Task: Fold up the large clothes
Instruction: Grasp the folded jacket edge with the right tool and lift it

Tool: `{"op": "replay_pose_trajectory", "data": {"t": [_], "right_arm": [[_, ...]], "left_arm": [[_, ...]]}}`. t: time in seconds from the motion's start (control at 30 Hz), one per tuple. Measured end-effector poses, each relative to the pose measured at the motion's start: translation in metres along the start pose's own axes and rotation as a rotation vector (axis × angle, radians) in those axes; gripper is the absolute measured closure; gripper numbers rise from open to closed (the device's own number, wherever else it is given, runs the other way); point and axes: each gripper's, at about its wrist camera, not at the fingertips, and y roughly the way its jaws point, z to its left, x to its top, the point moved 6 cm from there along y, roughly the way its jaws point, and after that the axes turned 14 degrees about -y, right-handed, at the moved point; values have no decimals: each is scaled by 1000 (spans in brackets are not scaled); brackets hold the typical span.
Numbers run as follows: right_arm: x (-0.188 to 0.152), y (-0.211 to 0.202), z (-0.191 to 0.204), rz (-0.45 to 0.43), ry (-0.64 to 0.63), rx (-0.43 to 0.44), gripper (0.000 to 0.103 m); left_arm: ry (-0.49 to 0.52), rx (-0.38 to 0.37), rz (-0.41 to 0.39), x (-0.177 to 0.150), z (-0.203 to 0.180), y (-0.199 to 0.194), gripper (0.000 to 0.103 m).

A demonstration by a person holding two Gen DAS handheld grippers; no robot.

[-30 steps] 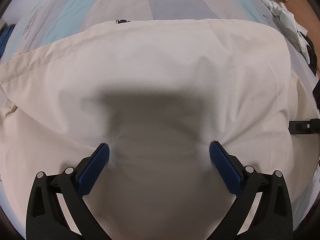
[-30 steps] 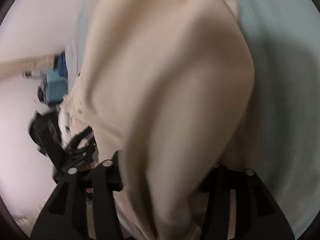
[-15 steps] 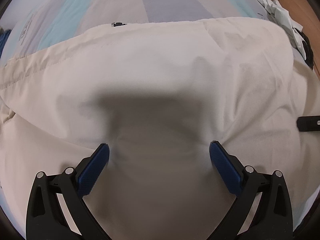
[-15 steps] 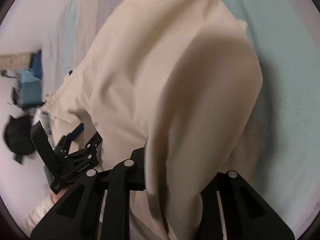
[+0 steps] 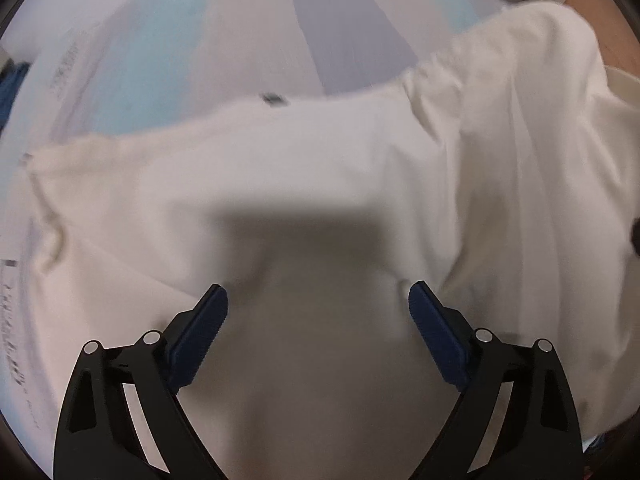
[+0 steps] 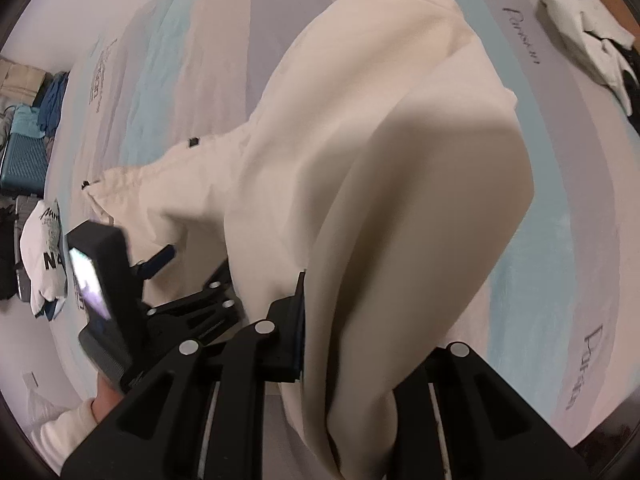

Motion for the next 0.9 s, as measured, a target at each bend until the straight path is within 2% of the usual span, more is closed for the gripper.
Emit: {"op": "replay_pose_trajectory", "data": {"t": [0.2,0.37,0.73,0.9], "right_arm": [[3,-18,51,-18,-49,-125,89],[8,-20,98,-54,-95,-213,89],[21,-13,192,-109,-187,-314,89],[25,4,232,-109,-245,-353,89]], "left_arm": [[10,12,-60,10,59,-40,12],[-26,20,-72,5,124,-62,12],[-102,17,-96,-7,188,-94,12],[-132,25,-112,-7,225,-105,12]]}}
